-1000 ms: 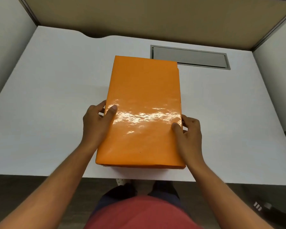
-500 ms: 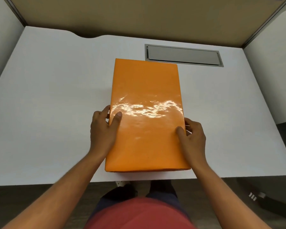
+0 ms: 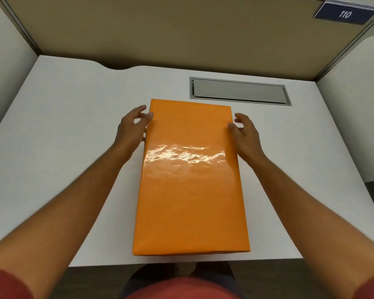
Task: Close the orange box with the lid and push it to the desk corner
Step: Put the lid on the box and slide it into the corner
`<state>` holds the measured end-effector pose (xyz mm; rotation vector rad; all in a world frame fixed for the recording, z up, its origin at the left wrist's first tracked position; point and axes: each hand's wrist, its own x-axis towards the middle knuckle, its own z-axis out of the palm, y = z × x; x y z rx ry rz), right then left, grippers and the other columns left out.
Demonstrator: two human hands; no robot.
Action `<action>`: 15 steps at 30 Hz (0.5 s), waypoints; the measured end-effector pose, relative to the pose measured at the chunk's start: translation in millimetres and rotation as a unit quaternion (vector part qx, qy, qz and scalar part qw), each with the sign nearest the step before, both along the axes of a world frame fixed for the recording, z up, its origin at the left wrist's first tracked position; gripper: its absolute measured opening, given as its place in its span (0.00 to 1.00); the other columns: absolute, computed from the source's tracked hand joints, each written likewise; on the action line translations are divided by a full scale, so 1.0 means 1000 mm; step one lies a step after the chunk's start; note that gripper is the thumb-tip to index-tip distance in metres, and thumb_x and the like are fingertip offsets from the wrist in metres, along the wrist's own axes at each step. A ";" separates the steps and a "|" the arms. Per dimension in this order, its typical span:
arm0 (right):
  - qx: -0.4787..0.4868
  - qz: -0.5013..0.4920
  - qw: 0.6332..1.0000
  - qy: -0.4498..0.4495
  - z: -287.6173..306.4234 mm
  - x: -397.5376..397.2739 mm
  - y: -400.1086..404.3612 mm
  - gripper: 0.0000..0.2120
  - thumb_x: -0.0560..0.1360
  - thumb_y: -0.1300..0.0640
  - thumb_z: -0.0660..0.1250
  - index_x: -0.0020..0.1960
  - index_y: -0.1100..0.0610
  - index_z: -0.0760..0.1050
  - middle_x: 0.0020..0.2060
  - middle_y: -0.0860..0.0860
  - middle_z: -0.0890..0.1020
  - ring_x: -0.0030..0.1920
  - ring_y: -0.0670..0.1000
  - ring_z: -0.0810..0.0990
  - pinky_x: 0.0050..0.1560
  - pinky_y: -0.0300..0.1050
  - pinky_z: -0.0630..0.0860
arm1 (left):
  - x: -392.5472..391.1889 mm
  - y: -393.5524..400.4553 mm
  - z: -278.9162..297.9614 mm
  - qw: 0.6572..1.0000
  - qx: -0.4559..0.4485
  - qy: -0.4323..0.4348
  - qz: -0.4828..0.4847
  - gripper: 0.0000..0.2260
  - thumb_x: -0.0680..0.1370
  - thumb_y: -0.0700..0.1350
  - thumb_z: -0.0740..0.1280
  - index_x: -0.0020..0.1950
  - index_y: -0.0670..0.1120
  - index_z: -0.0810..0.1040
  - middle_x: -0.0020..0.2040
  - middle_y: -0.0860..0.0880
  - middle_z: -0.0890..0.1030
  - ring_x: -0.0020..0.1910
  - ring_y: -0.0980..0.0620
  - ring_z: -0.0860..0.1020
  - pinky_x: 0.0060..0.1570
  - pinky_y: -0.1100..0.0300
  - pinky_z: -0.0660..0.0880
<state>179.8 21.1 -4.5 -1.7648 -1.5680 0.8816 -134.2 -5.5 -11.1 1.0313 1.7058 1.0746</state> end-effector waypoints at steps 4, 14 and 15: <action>-0.001 0.042 0.999 -0.032 -0.004 -0.005 0.047 0.23 0.84 0.46 0.59 0.76 0.55 0.68 0.71 0.55 0.75 0.67 0.55 0.75 0.63 0.47 0.71 | -0.003 0.044 -0.002 0.999 -0.016 -0.035 -0.010 0.21 0.84 0.55 0.66 0.77 0.54 0.76 0.76 0.48 0.76 0.70 0.41 0.77 0.63 0.41 0.80; -0.005 -0.016 0.999 -0.035 -0.018 -0.018 0.072 0.16 0.86 0.52 0.57 0.66 0.59 0.77 0.63 0.57 0.81 0.63 0.57 0.78 0.59 0.48 0.71 | 0.002 0.060 -0.024 0.998 -0.005 -0.050 0.029 0.18 0.83 0.54 0.68 0.71 0.50 0.81 0.67 0.48 0.82 0.66 0.46 0.80 0.65 0.44 0.79; -0.004 -0.021 0.999 -0.034 -0.018 -0.019 0.072 0.16 0.86 0.52 0.56 0.66 0.59 0.77 0.62 0.57 0.81 0.62 0.57 0.78 0.58 0.47 0.71 | 0.003 0.059 -0.025 0.998 -0.006 -0.046 0.034 0.19 0.83 0.55 0.68 0.71 0.50 0.81 0.68 0.48 0.82 0.67 0.46 0.80 0.67 0.42 0.78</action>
